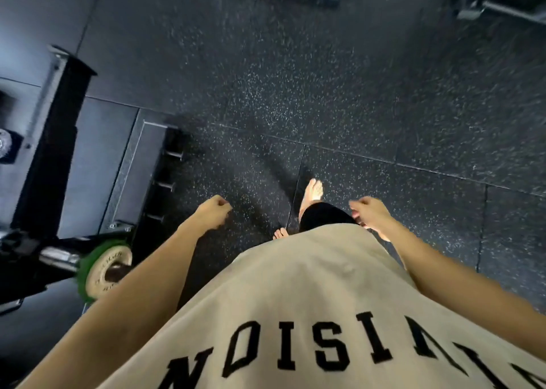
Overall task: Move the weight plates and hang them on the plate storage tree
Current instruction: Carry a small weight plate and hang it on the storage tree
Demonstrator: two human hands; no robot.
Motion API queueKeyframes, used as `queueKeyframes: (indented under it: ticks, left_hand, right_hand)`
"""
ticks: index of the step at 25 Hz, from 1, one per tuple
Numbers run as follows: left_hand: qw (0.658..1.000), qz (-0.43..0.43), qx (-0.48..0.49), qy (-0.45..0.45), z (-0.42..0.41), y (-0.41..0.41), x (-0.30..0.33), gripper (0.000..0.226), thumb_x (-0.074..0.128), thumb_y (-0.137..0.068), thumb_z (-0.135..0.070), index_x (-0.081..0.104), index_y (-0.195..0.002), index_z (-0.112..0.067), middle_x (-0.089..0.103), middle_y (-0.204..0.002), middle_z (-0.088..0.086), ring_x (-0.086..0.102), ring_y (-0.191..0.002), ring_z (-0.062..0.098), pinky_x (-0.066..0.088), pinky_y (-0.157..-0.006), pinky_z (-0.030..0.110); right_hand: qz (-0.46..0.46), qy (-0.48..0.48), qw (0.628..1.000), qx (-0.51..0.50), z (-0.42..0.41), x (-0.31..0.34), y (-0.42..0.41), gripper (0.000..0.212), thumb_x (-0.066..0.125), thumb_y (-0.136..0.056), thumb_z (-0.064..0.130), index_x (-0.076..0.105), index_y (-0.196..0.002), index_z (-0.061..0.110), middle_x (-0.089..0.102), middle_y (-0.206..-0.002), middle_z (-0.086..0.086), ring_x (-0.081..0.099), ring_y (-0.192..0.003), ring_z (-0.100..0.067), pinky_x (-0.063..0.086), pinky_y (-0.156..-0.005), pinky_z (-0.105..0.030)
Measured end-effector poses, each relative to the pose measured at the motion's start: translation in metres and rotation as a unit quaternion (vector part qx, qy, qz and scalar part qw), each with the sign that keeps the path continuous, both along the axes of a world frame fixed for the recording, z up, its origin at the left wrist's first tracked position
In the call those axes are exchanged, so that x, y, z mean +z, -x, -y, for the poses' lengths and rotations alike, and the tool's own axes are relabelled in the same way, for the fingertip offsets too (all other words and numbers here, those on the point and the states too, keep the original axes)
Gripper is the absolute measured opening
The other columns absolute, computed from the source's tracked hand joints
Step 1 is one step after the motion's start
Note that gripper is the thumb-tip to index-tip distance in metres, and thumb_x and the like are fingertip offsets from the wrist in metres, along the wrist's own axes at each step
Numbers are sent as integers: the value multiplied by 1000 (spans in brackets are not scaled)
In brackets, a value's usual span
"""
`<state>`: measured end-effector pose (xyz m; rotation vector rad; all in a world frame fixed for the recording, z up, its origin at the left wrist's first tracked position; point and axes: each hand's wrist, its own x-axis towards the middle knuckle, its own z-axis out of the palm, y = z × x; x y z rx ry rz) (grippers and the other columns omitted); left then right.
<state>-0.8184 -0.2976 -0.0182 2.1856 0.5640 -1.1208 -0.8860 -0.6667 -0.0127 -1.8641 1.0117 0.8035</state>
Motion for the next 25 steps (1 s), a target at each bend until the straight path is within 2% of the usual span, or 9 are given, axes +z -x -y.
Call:
queueKeyframes:
  ticks: [2,5,10,12,15,19,21,23,25]
  left_hand:
    - [1000,7,9,1,15,-59,-2,18,50,-99,-24,56,-110,-11,64,-90,9,59,-77,23,46,-62,30]
    - [1000,-28,-4,-8,35,-122,-12,21,50,-98,-25,55,-112,-9,61,-88,11,57,-76,26,45,-64,31]
    - [996,-34,87,-7,45,-236,3,23,55,-95,-27,62,-109,-10,63,-104,7,61,-98,27,47,-74,29]
    - [984,-21,178,4,37,-280,11,23,55,-96,-32,60,-105,-12,61,-98,8,60,-86,25,45,-64,26]
    - [969,-12,246,-7,20,-339,-2,18,51,-98,-23,58,-95,-7,59,-88,14,52,-65,22,45,-62,28]
    - [964,-44,260,9,-15,-429,-22,29,49,-101,-23,61,-119,-3,59,-109,11,54,-91,21,44,-75,26]
    - [956,-36,291,28,-41,-479,-18,35,46,-103,-21,56,-128,0,54,-107,10,50,-95,21,42,-69,24]
    - [948,-44,314,38,-77,-532,-11,34,44,-103,-21,53,-128,0,53,-101,12,52,-87,24,41,-62,24]
    - [929,-48,360,67,-113,-587,5,22,39,-104,-19,54,-109,-4,52,-86,12,49,-69,23,36,-56,24]
  right_hand:
    - [1,15,999,33,1,-10,-59,22,59,-92,28,57,-77,13,62,-82,-13,56,-72,-26,39,-59,-31]
    - [-20,25,995,97,16,-20,-149,21,58,-94,26,66,-95,7,63,-95,-13,59,-94,-26,42,-78,-33]
    - [-30,-7,993,118,43,4,-342,15,54,-96,23,57,-87,12,61,-76,-7,54,-61,-20,41,-59,-27]
    - [-34,4,988,150,45,11,-410,18,51,-97,23,54,-82,14,58,-73,-5,53,-58,-19,43,-57,-27]
    - [-35,19,978,207,30,13,-514,20,50,-98,23,53,-81,15,58,-76,-5,54,-60,-18,45,-57,-27]
    - [-51,38,960,271,-16,-1,-640,16,50,-99,25,56,-97,11,60,-78,-4,57,-61,-17,43,-52,-25]
    - [-66,42,954,289,-46,1,-692,17,50,-99,25,57,-101,10,59,-78,-5,55,-59,-17,40,-50,-24]
    - [-57,44,943,325,-89,10,-755,16,53,-98,25,59,-97,10,60,-79,-5,51,-57,-16,36,-48,-23]
    - [-19,47,936,349,-136,20,-820,16,55,-97,25,61,-92,10,62,-82,-7,51,-59,-15,36,-48,-24]
